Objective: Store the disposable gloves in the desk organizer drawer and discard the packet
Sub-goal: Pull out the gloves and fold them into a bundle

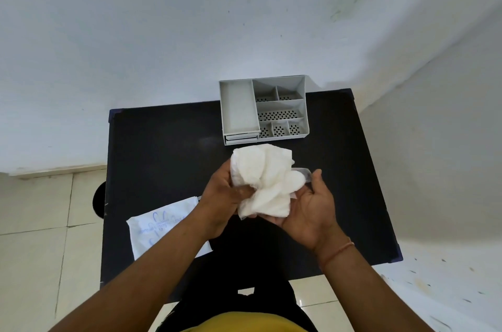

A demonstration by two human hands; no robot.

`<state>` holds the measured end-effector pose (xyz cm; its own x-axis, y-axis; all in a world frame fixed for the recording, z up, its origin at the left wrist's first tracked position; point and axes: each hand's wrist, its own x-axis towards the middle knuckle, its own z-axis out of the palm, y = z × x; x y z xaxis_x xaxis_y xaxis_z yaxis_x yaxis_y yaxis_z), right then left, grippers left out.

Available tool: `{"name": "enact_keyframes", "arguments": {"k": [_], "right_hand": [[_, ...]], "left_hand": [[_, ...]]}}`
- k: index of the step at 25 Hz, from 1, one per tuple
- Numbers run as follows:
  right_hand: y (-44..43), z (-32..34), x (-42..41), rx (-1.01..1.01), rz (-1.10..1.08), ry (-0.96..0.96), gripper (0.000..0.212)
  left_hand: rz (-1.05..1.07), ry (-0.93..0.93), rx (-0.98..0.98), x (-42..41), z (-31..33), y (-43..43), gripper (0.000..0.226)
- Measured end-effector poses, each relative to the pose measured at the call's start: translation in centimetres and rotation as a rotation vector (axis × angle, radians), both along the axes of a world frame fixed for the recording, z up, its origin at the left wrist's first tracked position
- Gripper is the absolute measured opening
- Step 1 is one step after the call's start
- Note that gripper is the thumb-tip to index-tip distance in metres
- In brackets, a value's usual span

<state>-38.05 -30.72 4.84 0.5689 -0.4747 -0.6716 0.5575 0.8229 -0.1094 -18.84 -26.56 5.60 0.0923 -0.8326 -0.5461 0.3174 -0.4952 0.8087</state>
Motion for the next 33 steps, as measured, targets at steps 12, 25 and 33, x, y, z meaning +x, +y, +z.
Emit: {"name": "enact_keyframes", "arguments": {"k": [12,25,33], "right_hand": [[-1.3,0.7,1.7,0.031,0.036,0.146,0.057],[-1.9,0.0,2.1,-0.406,0.261,0.626,0.038],[-1.9,-1.4,2.6,-0.499,0.265,0.792,0.02]], "left_hand": [[0.106,0.142,-0.012,-1.4,-0.6,-0.3,0.051],[0.137,-0.009,-0.045,-2.6,-0.7,0.1,0.055],[0.003,-0.301,0.007,-2.1,-0.5,-1.0,0.054]]}}
